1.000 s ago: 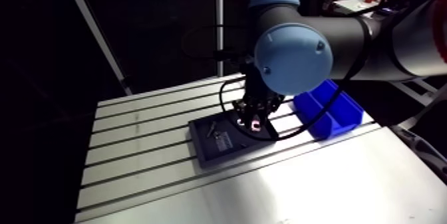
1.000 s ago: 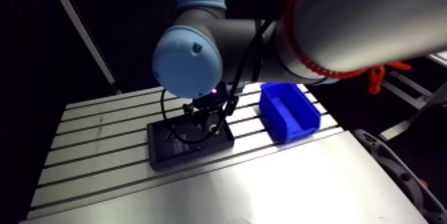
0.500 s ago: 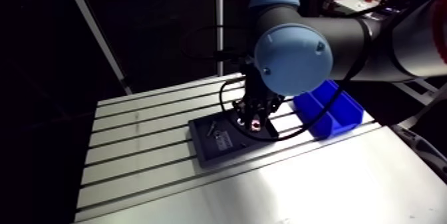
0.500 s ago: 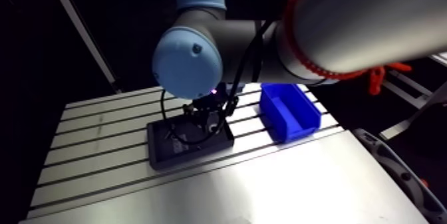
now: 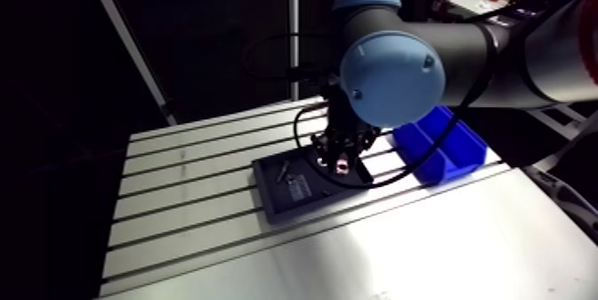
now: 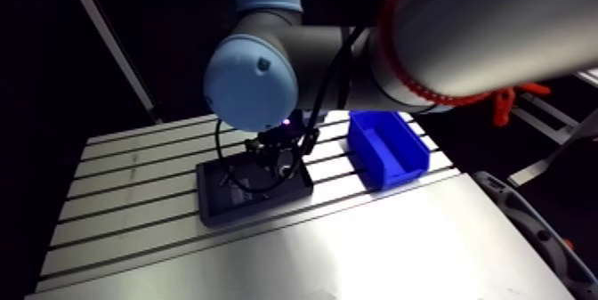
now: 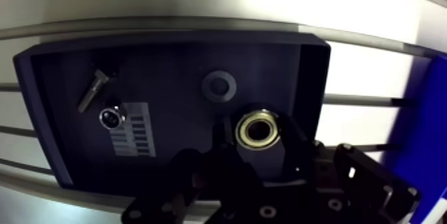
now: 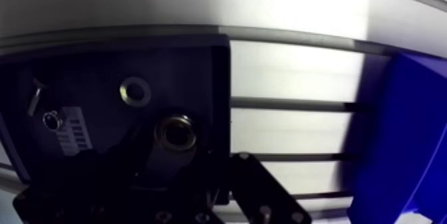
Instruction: Pick up the bearing and press it into the housing until flush.
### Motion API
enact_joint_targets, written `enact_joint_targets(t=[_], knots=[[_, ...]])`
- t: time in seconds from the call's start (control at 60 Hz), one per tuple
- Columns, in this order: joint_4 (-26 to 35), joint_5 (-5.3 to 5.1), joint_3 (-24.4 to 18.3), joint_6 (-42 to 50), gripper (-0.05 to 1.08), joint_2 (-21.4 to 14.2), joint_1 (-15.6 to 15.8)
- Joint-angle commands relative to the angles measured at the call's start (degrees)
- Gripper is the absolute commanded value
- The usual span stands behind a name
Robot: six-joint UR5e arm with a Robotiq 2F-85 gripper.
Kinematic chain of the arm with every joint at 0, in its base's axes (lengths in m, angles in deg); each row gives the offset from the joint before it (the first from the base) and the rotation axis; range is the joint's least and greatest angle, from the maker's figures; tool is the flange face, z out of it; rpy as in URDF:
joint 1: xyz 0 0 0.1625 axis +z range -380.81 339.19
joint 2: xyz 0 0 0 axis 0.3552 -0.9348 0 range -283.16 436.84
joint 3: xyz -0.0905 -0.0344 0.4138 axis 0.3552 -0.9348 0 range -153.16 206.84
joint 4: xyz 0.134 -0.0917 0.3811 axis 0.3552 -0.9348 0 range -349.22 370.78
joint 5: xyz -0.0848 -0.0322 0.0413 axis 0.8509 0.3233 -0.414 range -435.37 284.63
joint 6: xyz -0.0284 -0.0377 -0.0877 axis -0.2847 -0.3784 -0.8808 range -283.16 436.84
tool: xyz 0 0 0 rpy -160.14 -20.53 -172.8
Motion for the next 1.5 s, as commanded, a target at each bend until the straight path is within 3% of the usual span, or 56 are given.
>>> enact_joint_targets(t=[0.017,0.75,0.833,0.95,1.233,1.5], knots=[[0.00,0.08,-0.06,0.03,0.51,0.27,0.00],[0.00,0.00,-0.06,-0.06,0.60,0.11,0.00],[0.24,-0.64,-0.47,-0.06,0.63,0.01,-0.09],[0.67,-0.55,-1.07,0.02,0.63,-0.58,0.16],[9.78,-0.53,-5.49,0.70,0.64,-5.19,0.17],[15.83,-0.27,-11.04,1.08,0.67,-6.76,0.10]])
